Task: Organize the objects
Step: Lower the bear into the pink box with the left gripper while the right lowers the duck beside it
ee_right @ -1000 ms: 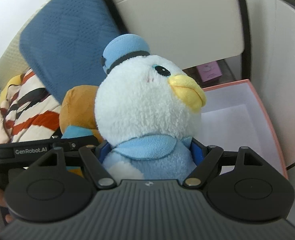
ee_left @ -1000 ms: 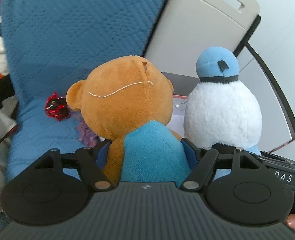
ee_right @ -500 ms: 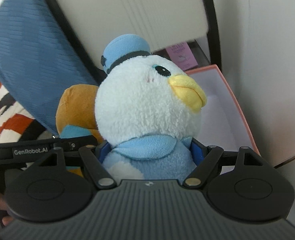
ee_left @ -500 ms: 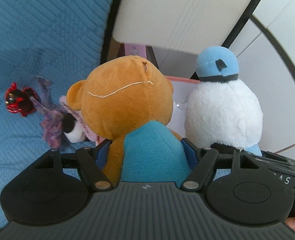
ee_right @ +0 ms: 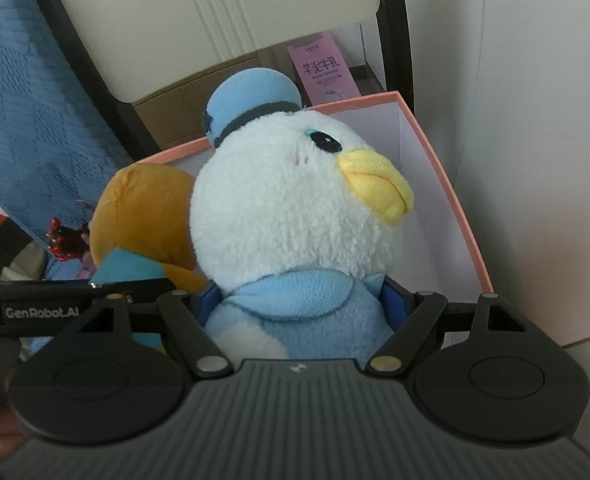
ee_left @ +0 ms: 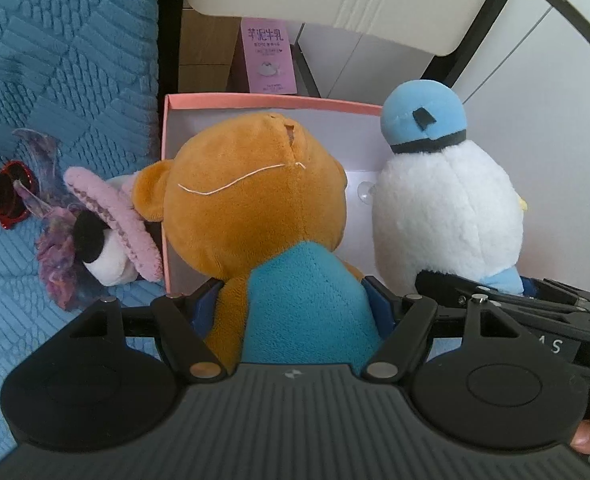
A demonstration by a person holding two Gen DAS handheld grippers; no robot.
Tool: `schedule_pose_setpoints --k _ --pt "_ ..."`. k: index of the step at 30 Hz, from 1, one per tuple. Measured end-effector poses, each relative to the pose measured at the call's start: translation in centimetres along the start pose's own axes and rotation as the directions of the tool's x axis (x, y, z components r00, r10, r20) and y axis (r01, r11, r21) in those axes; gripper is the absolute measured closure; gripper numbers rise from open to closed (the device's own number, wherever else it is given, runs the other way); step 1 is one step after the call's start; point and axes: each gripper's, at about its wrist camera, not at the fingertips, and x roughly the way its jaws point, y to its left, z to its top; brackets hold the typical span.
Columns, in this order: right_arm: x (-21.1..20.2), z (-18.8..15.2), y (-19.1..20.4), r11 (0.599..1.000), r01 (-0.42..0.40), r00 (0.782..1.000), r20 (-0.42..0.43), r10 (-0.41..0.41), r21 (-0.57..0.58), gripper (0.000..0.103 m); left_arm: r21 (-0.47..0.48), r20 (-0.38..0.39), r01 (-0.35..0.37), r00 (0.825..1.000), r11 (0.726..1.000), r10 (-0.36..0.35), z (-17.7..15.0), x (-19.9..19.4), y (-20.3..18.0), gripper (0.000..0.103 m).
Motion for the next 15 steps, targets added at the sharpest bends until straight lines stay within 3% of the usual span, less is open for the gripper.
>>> schedule_pose_setpoints --k 9,15 --pt "2.8 -0.9 -1.5 1.000 0.013 0.999 -0.043 -0.013 0.001 0.022 -0.003 -0.019 0.006 1.000 1.000 -0.006 -0.5 1.8 0.4 0.025" --pt "2.6 -1.0 -1.8 0.999 0.026 0.999 -0.039 -0.027 -0.022 0.019 0.030 0.003 -0.008 1.000 1.000 0.008 -0.6 0.9 0.2 0.013"
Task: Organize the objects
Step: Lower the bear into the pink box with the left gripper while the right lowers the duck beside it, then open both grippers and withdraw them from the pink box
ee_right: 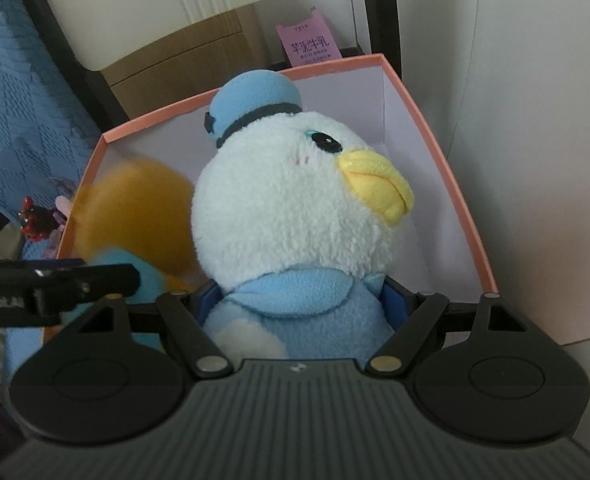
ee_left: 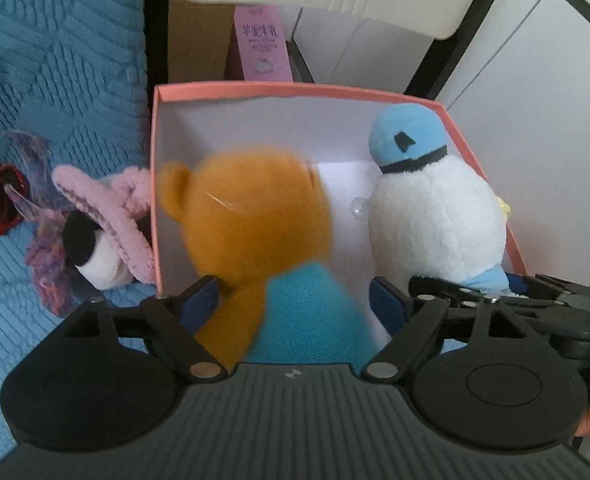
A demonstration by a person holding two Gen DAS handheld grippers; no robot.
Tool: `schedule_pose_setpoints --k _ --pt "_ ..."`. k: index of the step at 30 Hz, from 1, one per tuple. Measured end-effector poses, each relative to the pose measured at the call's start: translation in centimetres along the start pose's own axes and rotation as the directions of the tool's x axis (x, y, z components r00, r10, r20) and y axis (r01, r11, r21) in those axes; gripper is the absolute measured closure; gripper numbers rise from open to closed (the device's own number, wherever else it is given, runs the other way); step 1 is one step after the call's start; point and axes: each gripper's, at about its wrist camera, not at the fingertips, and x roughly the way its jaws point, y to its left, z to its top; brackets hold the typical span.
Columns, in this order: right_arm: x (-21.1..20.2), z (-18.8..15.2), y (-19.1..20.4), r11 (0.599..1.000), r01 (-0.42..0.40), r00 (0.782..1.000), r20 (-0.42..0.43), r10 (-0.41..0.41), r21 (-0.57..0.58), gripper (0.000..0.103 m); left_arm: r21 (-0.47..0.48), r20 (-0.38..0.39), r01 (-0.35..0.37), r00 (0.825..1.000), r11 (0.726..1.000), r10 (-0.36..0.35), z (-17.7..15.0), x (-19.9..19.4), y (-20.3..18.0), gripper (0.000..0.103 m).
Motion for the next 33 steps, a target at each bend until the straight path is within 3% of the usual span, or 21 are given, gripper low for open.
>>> schedule_pose_setpoints --k 4,8,15,33 --pt "-1.3 0.3 -0.1 1.000 -0.019 0.999 0.035 0.019 -0.015 0.000 -0.018 0.027 0.014 1.000 1.000 -0.013 0.1 -1.8 0.0 0.013" --pt "-3.0 0.7 0.1 0.999 0.012 0.997 0.077 -0.009 -0.033 0.000 -0.021 0.063 0.027 0.998 0.999 -0.026 0.0 -4.3 -0.3 0.013" --pt "-7.4 0.2 1.4 1.000 -0.025 0.991 0.128 0.027 -0.015 0.000 -0.015 0.134 0.037 0.990 0.999 -0.035 -0.9 -9.6 -0.4 0.013" --pt "-19.4 -3.3 9.1 0.990 -0.098 0.956 0.268 0.121 -0.098 0.000 -0.040 0.290 0.065 0.956 0.997 -0.051 -7.7 -23.7 2.9 0.013"
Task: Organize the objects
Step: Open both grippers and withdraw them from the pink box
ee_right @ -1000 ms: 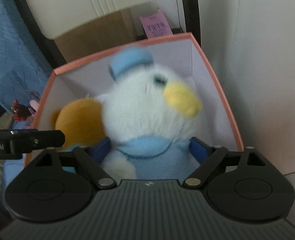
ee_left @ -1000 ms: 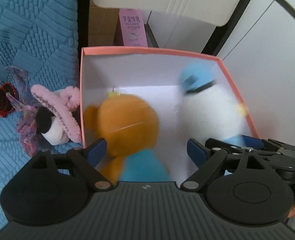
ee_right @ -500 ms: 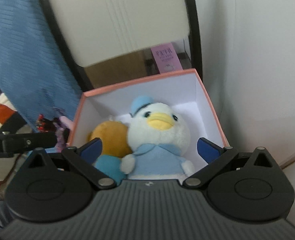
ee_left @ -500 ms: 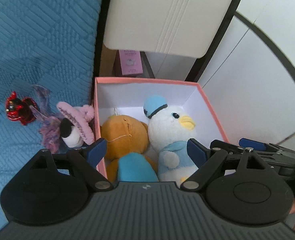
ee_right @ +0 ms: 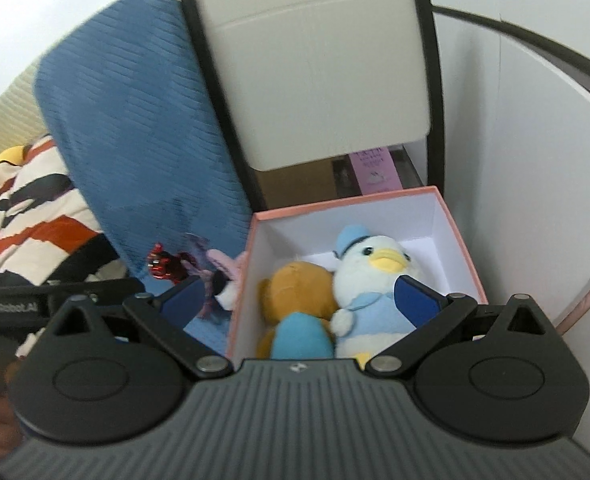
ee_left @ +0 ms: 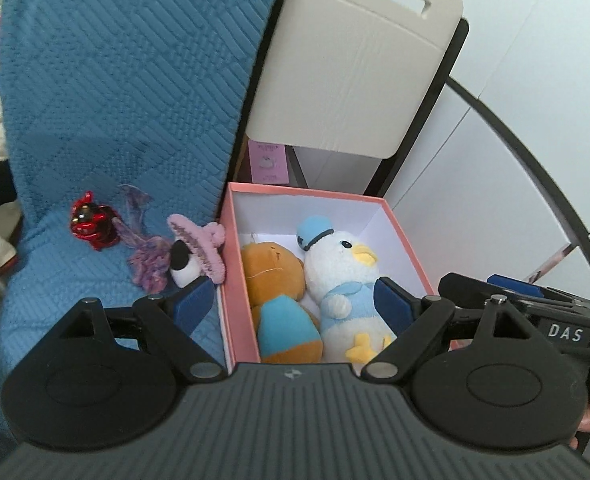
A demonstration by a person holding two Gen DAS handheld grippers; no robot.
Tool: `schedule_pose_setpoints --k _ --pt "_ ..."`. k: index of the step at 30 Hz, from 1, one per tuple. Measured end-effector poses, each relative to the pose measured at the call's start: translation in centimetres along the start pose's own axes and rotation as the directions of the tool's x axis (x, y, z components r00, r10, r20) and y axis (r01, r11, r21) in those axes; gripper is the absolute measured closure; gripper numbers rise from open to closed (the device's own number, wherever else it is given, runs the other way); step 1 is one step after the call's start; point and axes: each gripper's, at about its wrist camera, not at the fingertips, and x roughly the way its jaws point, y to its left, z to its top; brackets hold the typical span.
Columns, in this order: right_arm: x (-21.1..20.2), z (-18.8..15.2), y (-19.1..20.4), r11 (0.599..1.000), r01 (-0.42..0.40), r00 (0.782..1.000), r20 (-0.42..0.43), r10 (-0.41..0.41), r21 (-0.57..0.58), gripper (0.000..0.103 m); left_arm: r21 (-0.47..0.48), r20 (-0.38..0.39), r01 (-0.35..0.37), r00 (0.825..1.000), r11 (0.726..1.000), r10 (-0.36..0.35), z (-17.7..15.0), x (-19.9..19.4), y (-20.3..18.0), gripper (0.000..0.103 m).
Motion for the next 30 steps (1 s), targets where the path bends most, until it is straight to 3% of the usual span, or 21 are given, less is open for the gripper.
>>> schedule_pose_setpoints --k 15,30 --pt "-6.2 -4.0 8.1 0.997 -0.070 0.996 0.051 0.071 -0.022 0.000 -0.025 0.080 -0.030 0.996 0.999 0.032 -4.3 -10.6 5.4 0.013" --pt "-8.0 -9.4 13.7 0.996 -0.072 0.995 0.062 0.075 -0.050 0.000 -0.036 0.093 -0.051 0.994 0.998 0.054 -8.8 -14.9 9.5 0.013"
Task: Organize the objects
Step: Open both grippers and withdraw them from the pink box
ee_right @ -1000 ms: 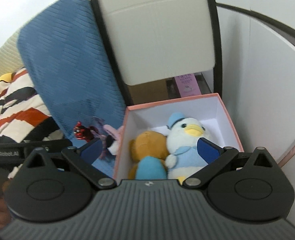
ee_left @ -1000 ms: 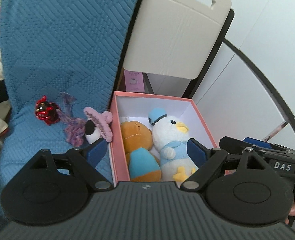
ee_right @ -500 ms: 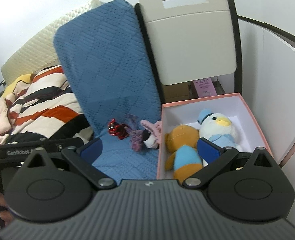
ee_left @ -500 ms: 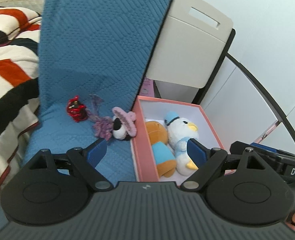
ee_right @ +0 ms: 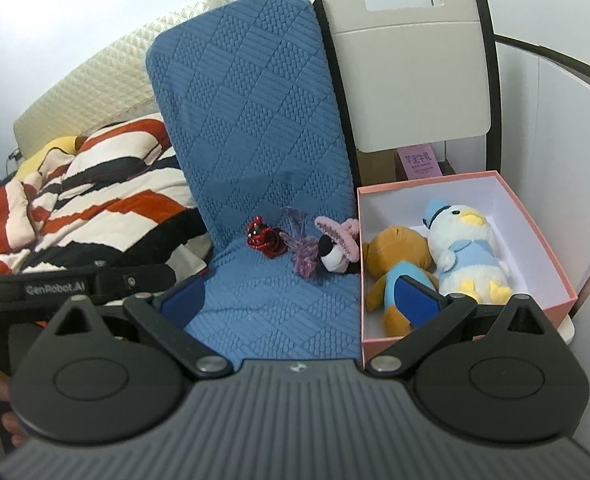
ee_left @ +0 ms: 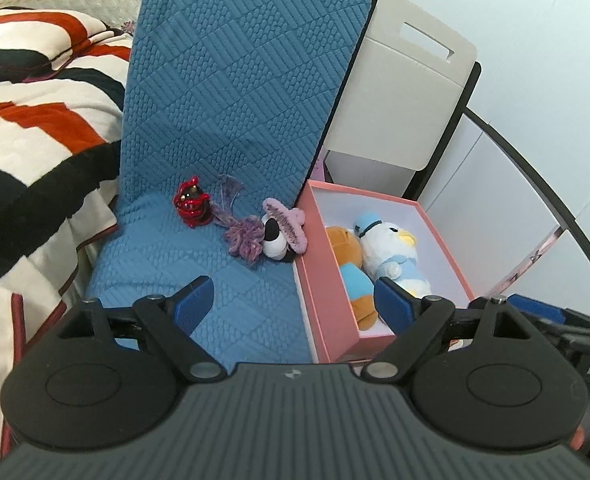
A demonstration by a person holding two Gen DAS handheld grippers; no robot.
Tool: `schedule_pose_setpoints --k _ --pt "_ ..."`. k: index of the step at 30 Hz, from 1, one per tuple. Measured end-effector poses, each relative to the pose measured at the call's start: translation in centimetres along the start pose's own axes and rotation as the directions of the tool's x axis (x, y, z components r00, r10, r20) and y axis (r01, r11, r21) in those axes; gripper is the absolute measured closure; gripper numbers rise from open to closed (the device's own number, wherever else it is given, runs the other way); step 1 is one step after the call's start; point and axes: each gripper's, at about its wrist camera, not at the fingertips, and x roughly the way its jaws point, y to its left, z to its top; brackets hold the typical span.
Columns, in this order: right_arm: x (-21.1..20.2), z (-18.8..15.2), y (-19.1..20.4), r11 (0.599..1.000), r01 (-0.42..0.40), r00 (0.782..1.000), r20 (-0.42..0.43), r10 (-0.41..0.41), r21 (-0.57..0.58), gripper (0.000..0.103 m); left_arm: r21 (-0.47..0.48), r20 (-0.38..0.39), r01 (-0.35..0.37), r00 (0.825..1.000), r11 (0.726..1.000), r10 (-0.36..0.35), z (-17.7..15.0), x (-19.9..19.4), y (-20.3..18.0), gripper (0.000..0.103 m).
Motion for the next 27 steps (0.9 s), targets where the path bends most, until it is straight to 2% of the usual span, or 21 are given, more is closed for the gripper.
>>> schedule_pose_setpoints --k 4,11,18,27 --pt "0.6 -1.3 0.5 1.000 -0.005 1.000 -0.009 0.005 0.022 0.000 0.015 0.002 -0.007 1.000 1.000 0.007 -1.0 -0.2 0.5 0.013" --pt "1.1 -3.2 0.7 0.997 -0.053 0.999 0.005 0.053 0.053 0.000 -0.016 -0.021 -0.006 1.000 1.000 0.006 -2.8 0.4 2.0 0.013" --pt "2.6 -4.4 0.7 0.999 -0.033 0.999 0.002 0.033 0.031 0.000 -0.027 -0.041 -0.019 0.999 0.999 0.018 -4.4 1.9 3.6 0.013" --pt "5.3 -6.2 0.8 1.000 0.007 1.000 0.015 -0.006 -0.026 0.000 -0.017 -0.019 -0.010 1.000 1.000 0.009 -5.3 4.0 6.1 0.013"
